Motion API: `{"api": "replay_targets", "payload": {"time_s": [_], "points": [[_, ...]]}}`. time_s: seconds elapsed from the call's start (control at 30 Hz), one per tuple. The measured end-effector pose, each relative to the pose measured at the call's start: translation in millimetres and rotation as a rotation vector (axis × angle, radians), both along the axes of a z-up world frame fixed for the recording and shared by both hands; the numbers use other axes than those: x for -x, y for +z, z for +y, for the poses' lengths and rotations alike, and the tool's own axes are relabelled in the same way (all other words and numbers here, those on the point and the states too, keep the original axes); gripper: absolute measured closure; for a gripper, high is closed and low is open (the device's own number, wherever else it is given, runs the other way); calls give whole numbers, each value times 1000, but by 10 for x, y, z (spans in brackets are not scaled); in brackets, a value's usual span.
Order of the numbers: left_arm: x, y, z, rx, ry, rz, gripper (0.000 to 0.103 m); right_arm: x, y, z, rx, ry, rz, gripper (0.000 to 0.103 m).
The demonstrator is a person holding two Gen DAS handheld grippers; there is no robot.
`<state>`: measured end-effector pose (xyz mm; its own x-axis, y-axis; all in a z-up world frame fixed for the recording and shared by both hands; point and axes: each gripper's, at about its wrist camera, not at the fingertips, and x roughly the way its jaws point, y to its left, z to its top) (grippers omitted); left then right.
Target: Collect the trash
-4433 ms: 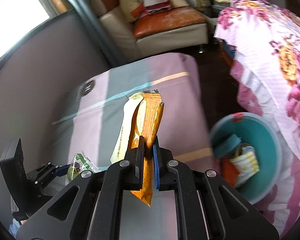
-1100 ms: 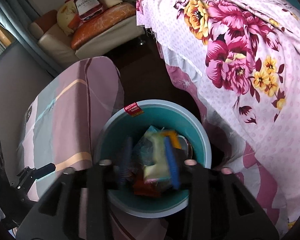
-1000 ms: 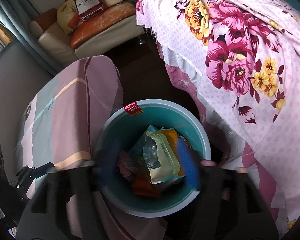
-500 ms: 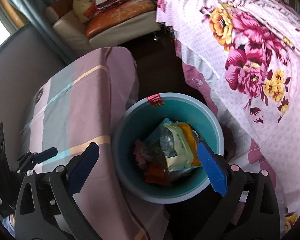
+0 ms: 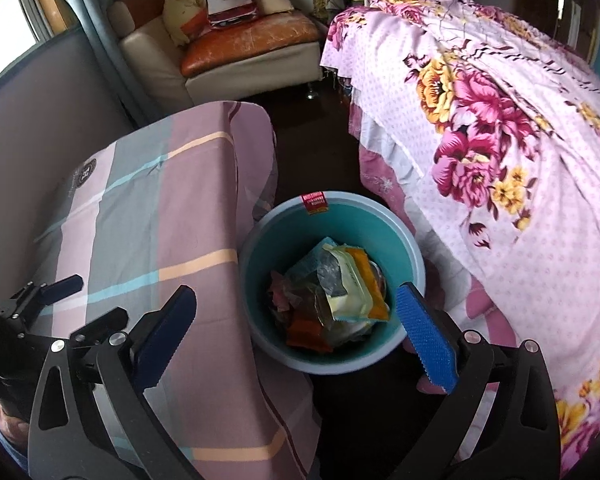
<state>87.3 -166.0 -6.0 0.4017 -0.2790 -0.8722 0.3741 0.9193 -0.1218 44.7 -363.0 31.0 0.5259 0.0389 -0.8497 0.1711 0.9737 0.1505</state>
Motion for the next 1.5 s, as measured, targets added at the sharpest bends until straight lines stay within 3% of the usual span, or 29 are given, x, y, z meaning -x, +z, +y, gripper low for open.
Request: {"api": "replay_targets", "payload": {"time_s": [0.3,0.7,1.0,1.5], "points": [[231,68,263,32,28,-12,4,311,52,299,72,14,5,7],[442,194,460,58,47,-55,4,544,108,463,94,13,6,7],[495,214,456,45,44,-98,4,563,105,509,99,19,5,7],[420,122,455,6,68,-104,4,432,12,477,100,17,26,7]]}}
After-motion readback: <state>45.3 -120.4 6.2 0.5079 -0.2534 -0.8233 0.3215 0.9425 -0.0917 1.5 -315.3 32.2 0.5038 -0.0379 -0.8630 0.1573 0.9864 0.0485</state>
